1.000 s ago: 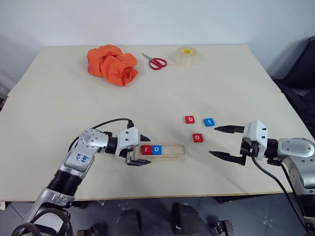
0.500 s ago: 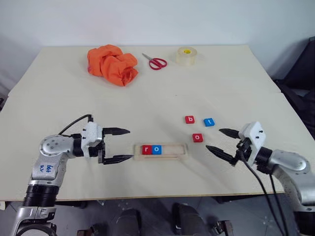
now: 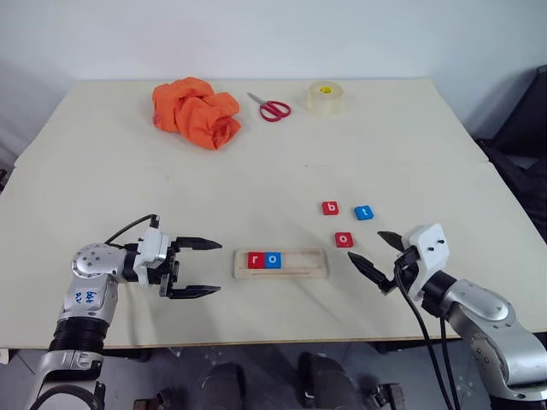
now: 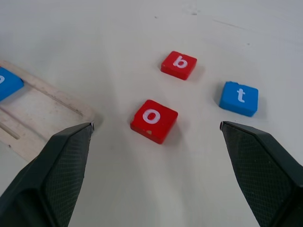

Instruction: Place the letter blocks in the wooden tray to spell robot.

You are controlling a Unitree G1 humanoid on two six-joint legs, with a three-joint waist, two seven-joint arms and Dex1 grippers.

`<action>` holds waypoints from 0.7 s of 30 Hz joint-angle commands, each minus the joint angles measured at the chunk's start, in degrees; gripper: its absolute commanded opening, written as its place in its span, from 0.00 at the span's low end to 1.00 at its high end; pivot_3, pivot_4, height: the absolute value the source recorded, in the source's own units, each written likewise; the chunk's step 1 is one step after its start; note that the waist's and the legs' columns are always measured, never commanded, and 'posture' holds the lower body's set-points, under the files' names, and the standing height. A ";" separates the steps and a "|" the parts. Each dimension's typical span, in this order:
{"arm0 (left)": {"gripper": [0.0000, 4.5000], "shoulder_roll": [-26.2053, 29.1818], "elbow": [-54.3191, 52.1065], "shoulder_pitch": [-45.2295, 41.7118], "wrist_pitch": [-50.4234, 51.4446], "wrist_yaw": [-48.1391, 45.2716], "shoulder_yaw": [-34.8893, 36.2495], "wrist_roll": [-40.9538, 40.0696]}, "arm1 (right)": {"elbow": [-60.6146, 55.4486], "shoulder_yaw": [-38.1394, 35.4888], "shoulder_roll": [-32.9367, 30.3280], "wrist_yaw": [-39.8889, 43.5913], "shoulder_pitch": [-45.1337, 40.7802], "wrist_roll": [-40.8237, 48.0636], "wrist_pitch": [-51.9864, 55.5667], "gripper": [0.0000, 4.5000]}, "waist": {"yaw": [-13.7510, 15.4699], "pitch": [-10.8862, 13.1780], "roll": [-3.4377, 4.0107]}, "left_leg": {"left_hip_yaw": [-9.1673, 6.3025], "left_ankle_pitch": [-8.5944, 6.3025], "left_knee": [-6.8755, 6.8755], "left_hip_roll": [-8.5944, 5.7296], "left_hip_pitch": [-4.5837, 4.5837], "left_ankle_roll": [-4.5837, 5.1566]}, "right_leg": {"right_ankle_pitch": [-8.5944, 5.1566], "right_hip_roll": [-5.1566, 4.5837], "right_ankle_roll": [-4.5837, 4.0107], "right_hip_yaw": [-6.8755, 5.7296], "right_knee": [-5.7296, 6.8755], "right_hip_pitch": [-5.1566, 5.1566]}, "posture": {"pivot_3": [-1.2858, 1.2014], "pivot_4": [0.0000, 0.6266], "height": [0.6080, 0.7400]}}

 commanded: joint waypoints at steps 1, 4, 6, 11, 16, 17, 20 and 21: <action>0.99 0.12 -1.39 -0.34 0.34 -0.61 0.20 -0.89 | -2.78 -0.52 0.11 -0.59 0.08 0.11 -0.40 1.00 | 0.00 0.00 0.00 | 0.00 0.00 0.00 0.00 0.00 0.00 | 0.00 0.00 0.00 0.00 0.00 0.00 | 0.52 0.24 1.00; 0.99 0.07 -1.80 -0.16 0.67 -0.36 0.20 -1.00 | -2.61 0.08 -0.22 -0.73 -0.91 -0.24 -0.28 1.00 | 0.06 0.00 0.00 | 0.00 0.00 0.00 0.00 0.00 0.00 | 0.00 0.00 0.00 0.00 0.00 0.00 | 0.52 0.24 1.00; 0.99 -0.08 -2.06 -0.05 0.60 0.36 0.24 -0.76 | -1.94 0.42 0.13 -1.78 -3.00 -0.34 0.82 1.00 | -0.01 0.00 0.00 | 0.00 0.00 0.00 0.00 0.00 0.00 | 0.00 -0.01 0.00 0.00 -0.01 0.01 | 0.52 0.24 1.00; 0.99 -0.68 -5.84 2.23 2.01 2.04 0.11 -1.37 | 3.37 5.89 5.59 -8.18 -19.01 -0.57 10.57 1.00 | -1.22 0.01 -0.01 | -0.03 0.02 0.00 0.03 0.02 0.03 | 0.00 0.00 0.00 0.00 0.06 -0.01 | 0.52 0.24 1.00; 0.99 -1.08 -9.42 4.36 3.45 3.59 0.37 -1.73 | 10.56 9.36 10.72 -12.43 -27.62 -3.71 11.84 1.00 | -1.30 0.00 -0.03 | -0.11 0.00 -0.09 0.04 -0.06 0.02 | -0.12 0.00 -0.19 -0.09 0.09 -0.09 | 0.52 0.24 1.00; 0.99 -1.09 -10.17 4.93 3.68 3.98 0.46 -1.82 | 13.34 10.12 12.07 -14.19 -29.44 -5.30 11.71 1.00 | -1.30 0.00 -0.03 | -0.09 -0.01 -0.09 0.04 -0.09 0.02 | -0.12 -0.01 -0.19 -0.09 0.07 -0.10 | 0.52 0.24 1.00; 0.99 -0.92 -11.80 6.21 4.20 4.96 0.87 -2.09 | 19.89 11.83 15.21 -17.69 -32.81 -9.14 9.96 1.00 | -1.43 0.00 -0.03 | -0.05 -0.02 -0.07 0.01 -0.14 0.03 | -0.09 -0.05 -0.14 -0.08 0.04 -0.13 | 0.52 0.24 1.00; 0.99 -0.91 -12.23 6.49 4.36 5.28 0.93 -2.15 | 20.86 11.94 15.77 -18.16 -33.15 -9.77 9.67 1.00 | -1.36 0.00 -0.03 | -0.04 -0.02 -0.07 0.01 -0.15 0.03 | -0.09 -0.05 -0.14 -0.08 0.04 -0.14 | 0.52 0.24 1.00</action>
